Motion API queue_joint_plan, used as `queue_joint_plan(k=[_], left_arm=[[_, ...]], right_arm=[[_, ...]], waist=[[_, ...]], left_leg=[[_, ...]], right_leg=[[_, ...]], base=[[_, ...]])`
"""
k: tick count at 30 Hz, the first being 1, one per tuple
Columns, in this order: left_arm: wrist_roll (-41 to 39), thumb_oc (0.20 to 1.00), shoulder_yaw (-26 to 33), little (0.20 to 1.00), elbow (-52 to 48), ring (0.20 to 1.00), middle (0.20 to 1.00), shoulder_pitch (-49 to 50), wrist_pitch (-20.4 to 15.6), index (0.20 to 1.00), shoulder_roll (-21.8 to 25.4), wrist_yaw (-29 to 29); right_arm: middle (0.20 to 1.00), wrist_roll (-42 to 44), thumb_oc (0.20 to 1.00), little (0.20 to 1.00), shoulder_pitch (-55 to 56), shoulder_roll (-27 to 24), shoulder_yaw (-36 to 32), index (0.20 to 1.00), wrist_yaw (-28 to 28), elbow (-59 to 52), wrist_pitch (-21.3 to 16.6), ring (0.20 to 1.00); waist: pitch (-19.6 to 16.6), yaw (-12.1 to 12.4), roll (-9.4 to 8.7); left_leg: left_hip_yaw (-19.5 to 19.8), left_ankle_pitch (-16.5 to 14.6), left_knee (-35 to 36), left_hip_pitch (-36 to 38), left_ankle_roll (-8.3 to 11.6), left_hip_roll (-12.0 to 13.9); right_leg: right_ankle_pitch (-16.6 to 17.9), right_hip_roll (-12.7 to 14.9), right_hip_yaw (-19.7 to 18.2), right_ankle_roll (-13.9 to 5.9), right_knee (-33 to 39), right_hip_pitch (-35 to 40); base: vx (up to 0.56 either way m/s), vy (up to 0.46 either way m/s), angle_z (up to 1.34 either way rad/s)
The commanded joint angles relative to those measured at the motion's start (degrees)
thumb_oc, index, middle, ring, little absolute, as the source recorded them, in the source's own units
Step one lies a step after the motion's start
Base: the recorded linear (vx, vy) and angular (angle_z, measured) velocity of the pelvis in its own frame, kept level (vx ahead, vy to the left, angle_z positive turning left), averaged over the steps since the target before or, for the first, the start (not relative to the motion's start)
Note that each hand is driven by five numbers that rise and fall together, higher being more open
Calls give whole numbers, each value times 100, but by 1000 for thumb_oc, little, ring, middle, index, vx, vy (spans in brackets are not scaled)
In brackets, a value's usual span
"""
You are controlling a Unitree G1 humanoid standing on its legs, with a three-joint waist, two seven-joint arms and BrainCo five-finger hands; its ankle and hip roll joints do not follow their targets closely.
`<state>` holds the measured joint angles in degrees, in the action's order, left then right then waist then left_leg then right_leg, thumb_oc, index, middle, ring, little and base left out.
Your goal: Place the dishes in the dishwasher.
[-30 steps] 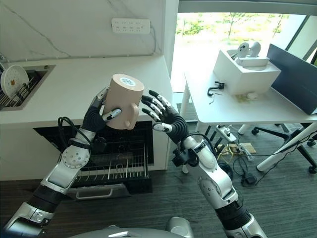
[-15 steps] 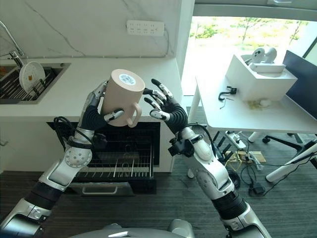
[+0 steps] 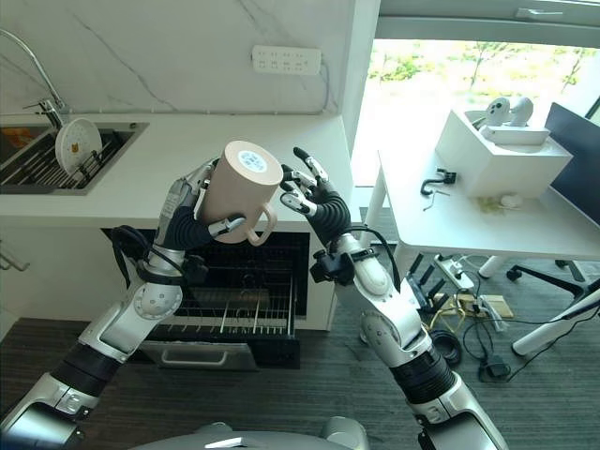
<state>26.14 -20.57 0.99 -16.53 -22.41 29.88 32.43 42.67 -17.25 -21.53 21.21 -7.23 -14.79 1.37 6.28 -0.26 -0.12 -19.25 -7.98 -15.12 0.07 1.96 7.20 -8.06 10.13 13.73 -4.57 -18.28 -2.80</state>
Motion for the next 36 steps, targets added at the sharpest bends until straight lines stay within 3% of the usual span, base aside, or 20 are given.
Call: queue_joint_plan(k=[1,18,22,26,36], left_arm=[[150,200,-169,200,-7,200,200,-370,-274,200,126,224],[161,200,8,200,-13,200,200,-319,-255,200,183,193],[168,200,43,200,-102,200,200,-285,-263,200,205,53],[170,200,-21,200,-19,200,200,-341,-253,200,209,-34],[506,200,-123,200,121,200,200,-394,-253,200,227,60]], right_arm=[[1000,-97,1000,1000,-453,276,-123,1000,-67,-214,-43,1000],[1000,21,1000,1000,-392,162,-465,1000,-70,278,-30,1000],[1000,947,1000,1000,-424,221,-421,1000,638,318,48,1000],[1000,1041,1000,1000,-426,232,-250,1000,988,90,91,1000],[1000,994,1000,1000,-423,226,24,1000,1070,-344,232,1000]], waist=[[-149,36,-146],[-165,107,-160],[-169,148,-169],[-163,162,-193],[-159,124,-200]], left_leg=[[651,-358,-207,-29,194,17],[741,-351,-207,-69,193,-1],[762,-341,-207,-94,195,0],[775,-334,-207,-107,195,2],[752,-323,-207,-147,198,15]], right_leg=[[106,226,-43,-468,109,203],[96,256,46,-482,109,225],[91,269,69,-491,109,216],[87,264,88,-492,109,219],[93,247,36,-497,109,157]], base=[[20,15,3],[0,3,4],[-2,-4,1],[0,-27,8],[0,0,0]])
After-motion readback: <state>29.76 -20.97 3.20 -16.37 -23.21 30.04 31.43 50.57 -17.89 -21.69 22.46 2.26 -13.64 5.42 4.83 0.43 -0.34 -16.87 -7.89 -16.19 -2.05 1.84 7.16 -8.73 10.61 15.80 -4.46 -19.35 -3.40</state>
